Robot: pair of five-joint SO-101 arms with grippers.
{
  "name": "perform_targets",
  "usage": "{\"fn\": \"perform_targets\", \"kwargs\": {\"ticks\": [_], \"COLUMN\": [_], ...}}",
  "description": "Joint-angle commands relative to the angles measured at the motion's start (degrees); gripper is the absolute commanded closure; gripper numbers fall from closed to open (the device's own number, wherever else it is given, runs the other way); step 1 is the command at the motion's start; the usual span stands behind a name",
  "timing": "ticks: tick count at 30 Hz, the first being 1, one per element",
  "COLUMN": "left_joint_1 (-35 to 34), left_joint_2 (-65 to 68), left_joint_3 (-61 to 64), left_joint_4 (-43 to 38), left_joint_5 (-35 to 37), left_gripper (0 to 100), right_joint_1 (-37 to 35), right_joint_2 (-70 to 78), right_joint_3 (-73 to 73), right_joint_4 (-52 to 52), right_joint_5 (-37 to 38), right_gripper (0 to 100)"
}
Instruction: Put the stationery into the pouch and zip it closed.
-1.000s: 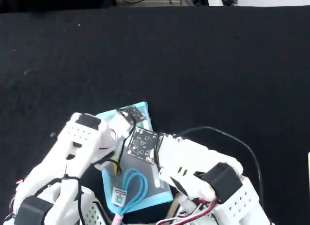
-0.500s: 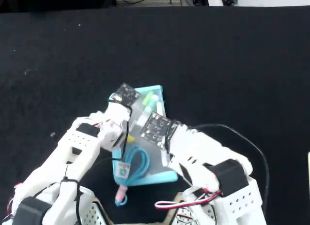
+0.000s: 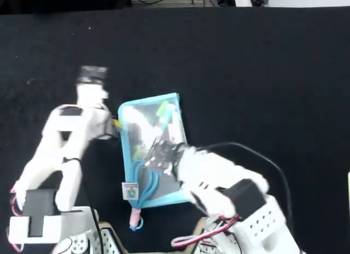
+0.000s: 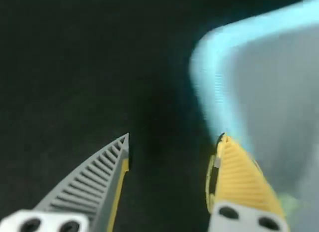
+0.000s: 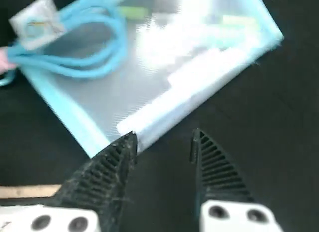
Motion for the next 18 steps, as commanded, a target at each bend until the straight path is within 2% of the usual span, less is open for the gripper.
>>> {"fn": "perform_targets", "kwargs": {"ticks": [1, 6, 11, 14, 18], "left_joint_1": [-10.5, -16.0, -17.8, -17.8, -18.1], "left_joint_2": [0.1, 0.6, 0.7, 0.8, 0.2], "left_joint_3": [-7.3, -7.4, -5.1, -1.9, 0.5], "left_joint_4": [5.6, 5.5, 3.1, -1.1, -3.6], "left_joint_5": [2.6, 9.3, 16.9, 17.9, 18.0], "left_gripper": [73, 73, 73, 73, 73], "right_joint_1": [-8.2, -17.2, -22.6, -25.9, -28.2], "right_joint_2": [0.1, 0.1, -0.2, 0.1, 0.1], "right_joint_3": [2.2, 9.7, 10.4, 11.1, 14.9], "right_joint_4": [-5.9, -20.9, -23.3, -25.4, -28.8], "right_joint_5": [-5.3, -15.7, -20.4, -23.7, -24.2], "right_gripper": [82.5, 82.3, 82.2, 82.2, 81.0]}}
